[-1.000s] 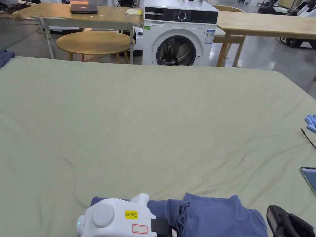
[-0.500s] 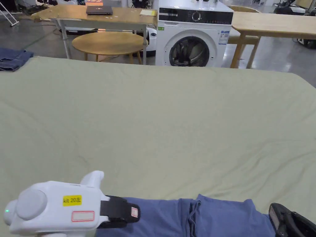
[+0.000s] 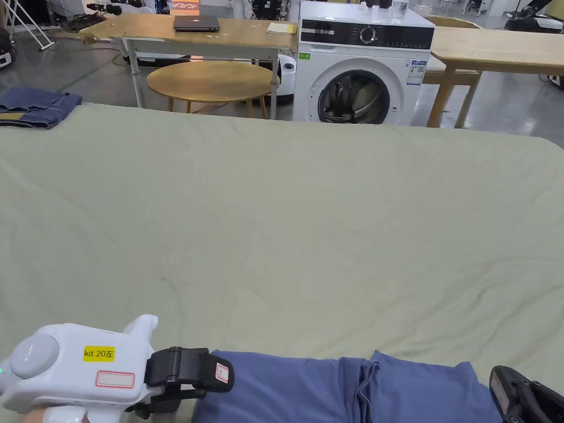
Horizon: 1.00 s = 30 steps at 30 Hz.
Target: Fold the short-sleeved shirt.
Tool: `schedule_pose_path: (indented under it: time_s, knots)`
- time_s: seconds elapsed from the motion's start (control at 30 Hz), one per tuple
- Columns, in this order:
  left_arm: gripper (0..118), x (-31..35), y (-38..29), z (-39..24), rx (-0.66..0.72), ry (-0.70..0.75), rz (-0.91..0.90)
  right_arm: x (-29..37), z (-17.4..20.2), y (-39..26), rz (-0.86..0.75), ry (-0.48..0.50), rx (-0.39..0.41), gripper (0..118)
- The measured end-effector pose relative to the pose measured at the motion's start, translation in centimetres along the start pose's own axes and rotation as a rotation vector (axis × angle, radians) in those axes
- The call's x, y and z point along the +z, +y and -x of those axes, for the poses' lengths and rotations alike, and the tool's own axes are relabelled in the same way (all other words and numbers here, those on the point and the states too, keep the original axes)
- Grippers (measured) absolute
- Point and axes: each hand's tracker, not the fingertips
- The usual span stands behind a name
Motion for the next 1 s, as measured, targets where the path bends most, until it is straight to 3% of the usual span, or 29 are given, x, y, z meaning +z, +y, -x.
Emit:
schedule_pose_path:
  time_s: [0.1, 0.2, 0.23, 0.3, 0.33, 0.37, 0.5, 0.67, 0.87, 1.0]
  knots:
    - [115, -1.8, 0.3, 0.5, 0.038, -0.091, 0.041, 0.1, 0.0, 0.1, 0.003, -0.005, 0.006, 0]
    - [102, -3.7, 0.9, 3.1, 0.084, -0.144, 0.053, 0.0, -0.1, 0.3, 0.006, -0.015, 0.01, 0]
    - [93, -4.0, 1.0, 3.4, 0.103, -0.162, 0.051, 0.0, -0.1, 0.3, 0.007, -0.016, 0.009, 0]
    - [64, -4.3, 0.9, 3.7, 0.123, -0.172, 0.044, 0.1, -0.2, 0.3, 0.006, -0.021, 0.011, 0]
    - [31, -4.4, 0.6, 3.5, 0.128, -0.158, 0.044, 0.1, -0.2, 0.3, 0.007, -0.022, 0.012, 0]
    - [10, -4.5, 0.5, 3.7, 0.134, -0.102, 0.037, 0.2, -0.2, 0.3, 0.009, -0.023, 0.013, 0]
    - [5, -3.5, 0.1, 3.6, 0.154, -0.146, 0.026, 0.2, -0.2, 0.4, 0.01, -0.023, 0.02, 0]
    - [3, 1.5, -0.5, 1.9, 0.17, -0.085, -0.094, 0.3, -0.2, 1.0, -0.018, -0.011, 0.031, 0]
    - [3, 12.2, -1.1, 0.5, 0.117, 0.154, -0.231, -0.3, 0.2, 2.0, -0.055, 0.03, 0.051, 0]
    - [3, 14.5, -1.1, -2.4, 0.1, 0.284, -0.257, -0.6, 0.6, 2.2, -0.07, 0.052, 0.048, 0]
